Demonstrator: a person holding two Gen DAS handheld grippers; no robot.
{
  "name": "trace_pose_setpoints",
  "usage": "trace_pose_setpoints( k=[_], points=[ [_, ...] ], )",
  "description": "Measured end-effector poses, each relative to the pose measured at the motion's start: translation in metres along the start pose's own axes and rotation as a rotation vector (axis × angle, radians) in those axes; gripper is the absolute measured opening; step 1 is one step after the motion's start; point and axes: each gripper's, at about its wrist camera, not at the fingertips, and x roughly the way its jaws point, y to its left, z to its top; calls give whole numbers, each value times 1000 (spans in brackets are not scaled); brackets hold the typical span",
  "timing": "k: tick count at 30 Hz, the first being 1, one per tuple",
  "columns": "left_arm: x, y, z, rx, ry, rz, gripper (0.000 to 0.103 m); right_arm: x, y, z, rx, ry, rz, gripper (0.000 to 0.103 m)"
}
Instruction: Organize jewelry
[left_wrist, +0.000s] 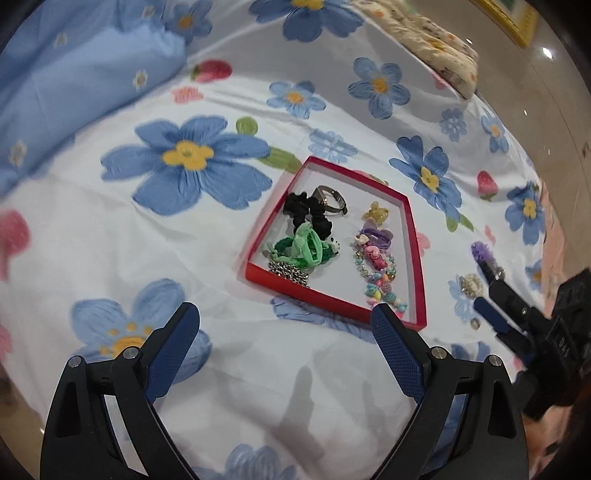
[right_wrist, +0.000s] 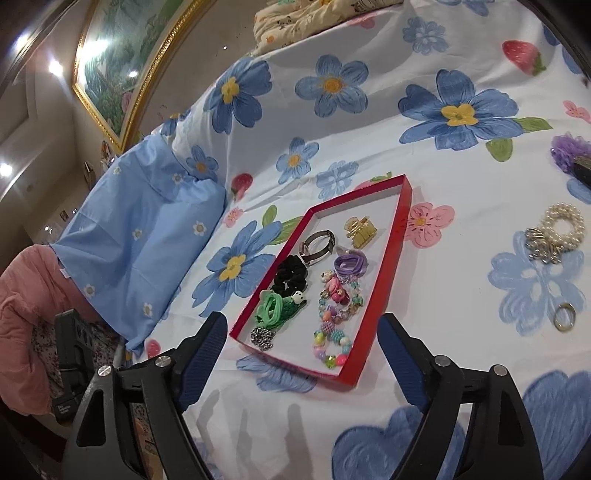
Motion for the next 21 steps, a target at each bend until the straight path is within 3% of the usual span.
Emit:
trace_pose_setpoints(
  k=[5,12,15,18,21],
  points=[
    [-20,-19,1,103,-61,35,99,-18,13,0,-90,-35,-40,86],
    [-51,-44,24,204,-148,11,103,-46,56,23,-327,-57,-107,96],
    [-51,-55,28,270,-178,74,103,-63,73,35,-387,-95,-114,103],
    [-39,-54,20,260,-169,110,103,-60,82,34,-443,-76,-170,103],
    [-25,-49,8,235,-155,118,103,-49,70,15,-404,-99,-193,103]
  ],
)
